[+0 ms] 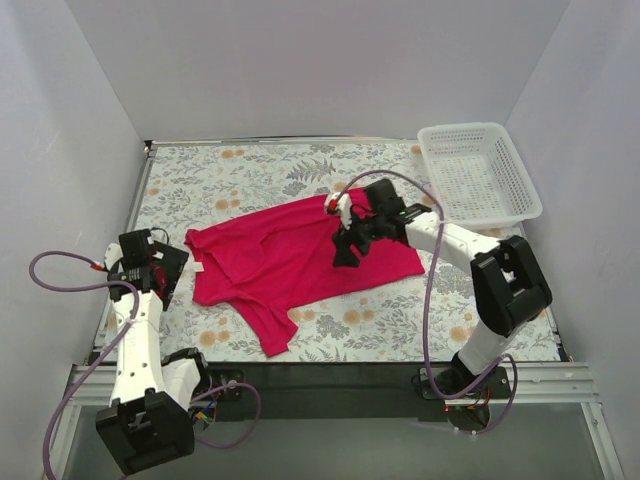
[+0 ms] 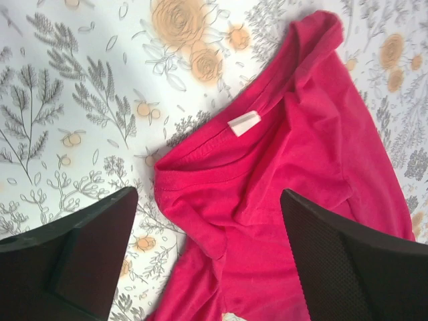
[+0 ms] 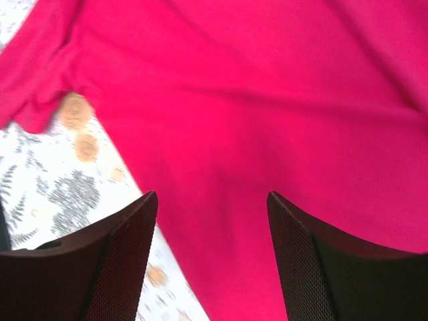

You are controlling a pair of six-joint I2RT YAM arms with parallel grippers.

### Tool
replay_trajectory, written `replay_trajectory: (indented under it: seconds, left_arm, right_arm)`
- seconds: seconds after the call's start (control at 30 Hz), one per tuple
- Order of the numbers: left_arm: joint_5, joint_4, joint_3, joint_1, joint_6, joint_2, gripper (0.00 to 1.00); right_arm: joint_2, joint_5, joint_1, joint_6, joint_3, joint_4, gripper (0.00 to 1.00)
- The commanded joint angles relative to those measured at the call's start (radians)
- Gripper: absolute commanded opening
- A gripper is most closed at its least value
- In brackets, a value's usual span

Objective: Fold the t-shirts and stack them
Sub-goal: Fold the tshirt

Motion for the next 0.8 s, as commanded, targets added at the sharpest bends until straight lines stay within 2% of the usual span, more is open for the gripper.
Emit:
replay_trajectory:
  seconds: [0.0, 0.1, 0.13, 0.27, 0.3, 0.33, 0.4, 0.57, 0.77]
  left_arm:
    - [-0.08, 0.014, 0.059, 0.006, -0.009, 0.013, 0.84]
    - [0.038, 0.154, 0.038, 0.006, 0.05, 0.095, 0.86]
    - [0.098, 0.26, 0.015, 0.007, 0.069, 0.121, 0.84]
    - [0.28, 0.484, 0.022, 0.023, 0.167, 0.322, 0.63]
    - [0.317, 0.511, 0.038, 0.035, 0.185, 0.365, 0.51]
    - [0.351, 0.557, 0.083, 0.037, 0.195, 0.453, 0.44]
    - [0.37, 0.584, 0.128, 0.038, 0.21, 0.533, 0.29]
    - [0.325, 0.577, 0.239, 0.044, 0.288, 0.714, 0.29]
    - [0.348, 0.584, 0.282, 0.043, 0.319, 0.771, 0.33]
  right_arm:
    - [-0.11, -0.086, -0.089, -0.082, -0.025, -0.035, 0.62]
    - [-0.093, -0.072, -0.181, -0.086, -0.022, -0.061, 0.62]
    - [-0.084, -0.061, -0.221, -0.07, -0.017, -0.064, 0.61]
    - [-0.047, -0.034, -0.308, 0.0, -0.013, -0.091, 0.57]
    - [-0.042, -0.028, -0.339, 0.008, -0.016, -0.102, 0.57]
    - [-0.042, -0.026, -0.353, 0.011, -0.029, -0.105, 0.56]
    - [-0.047, -0.025, -0.378, 0.01, -0.045, -0.108, 0.55]
    - [-0.056, -0.017, -0.444, -0.026, -0.074, -0.148, 0.54]
    - [-0.045, -0.025, -0.49, -0.05, -0.1, -0.162, 0.54]
